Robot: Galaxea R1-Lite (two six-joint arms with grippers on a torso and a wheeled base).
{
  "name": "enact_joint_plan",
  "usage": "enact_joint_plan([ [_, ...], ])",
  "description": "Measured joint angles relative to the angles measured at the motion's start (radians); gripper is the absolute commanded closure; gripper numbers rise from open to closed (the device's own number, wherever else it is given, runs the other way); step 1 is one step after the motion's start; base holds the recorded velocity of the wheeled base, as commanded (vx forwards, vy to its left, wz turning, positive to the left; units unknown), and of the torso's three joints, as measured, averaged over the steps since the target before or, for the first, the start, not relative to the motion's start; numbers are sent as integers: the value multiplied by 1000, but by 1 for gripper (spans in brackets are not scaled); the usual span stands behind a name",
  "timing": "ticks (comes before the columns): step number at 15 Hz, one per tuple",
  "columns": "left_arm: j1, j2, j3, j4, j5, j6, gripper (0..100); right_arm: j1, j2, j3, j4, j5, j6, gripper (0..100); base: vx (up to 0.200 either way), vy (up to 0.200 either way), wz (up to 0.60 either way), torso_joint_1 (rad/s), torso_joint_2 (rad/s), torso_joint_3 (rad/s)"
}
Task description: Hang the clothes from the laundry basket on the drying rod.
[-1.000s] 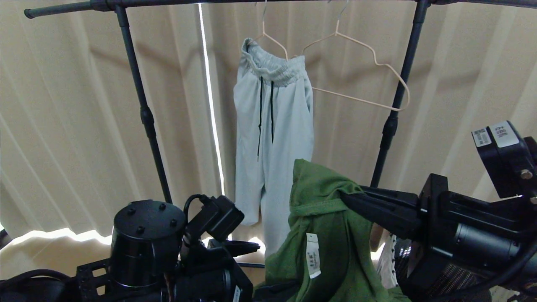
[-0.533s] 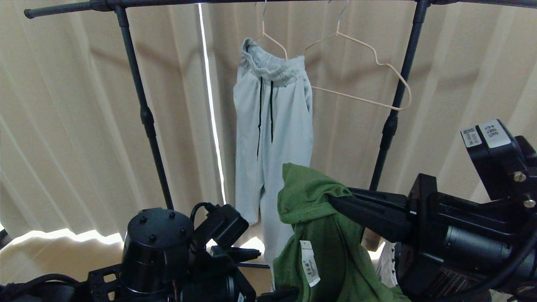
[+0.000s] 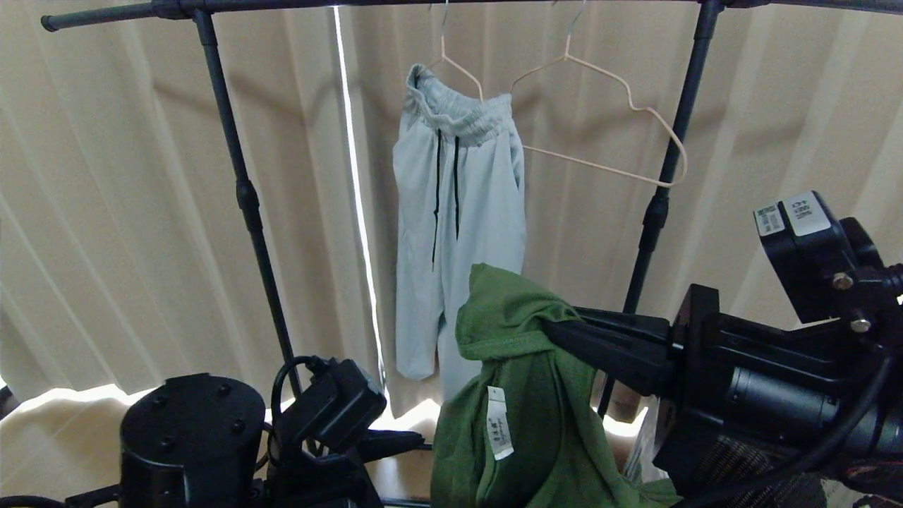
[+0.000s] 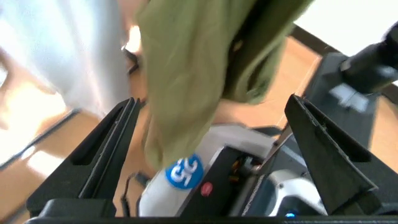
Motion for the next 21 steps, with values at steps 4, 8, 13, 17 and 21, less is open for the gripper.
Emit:
enact_joint_plan([
  [4,-9,39,-56,-15,39,-4,0,1,4,-6,0,0,0,100,0,0,0,0,0,0],
  [8,-11,150,-95,-102,102,-6,0,0,4,-11,-1,0,0,100,0,0,0,0,0,0],
  [13,-33,237,-112,-170,114,-4,0,7,6,-16,-1,0,0,100,0,0,0,0,0,0],
  [17,-29,306,-106,-171,239,9,0,9,2,-23,-1,0,0,100,0,0,0,0,0,0],
  [21,14,342,-59,-170,270,115,0,8,-3,-17,0,-2,0,100,0,0,0,0,0,0],
])
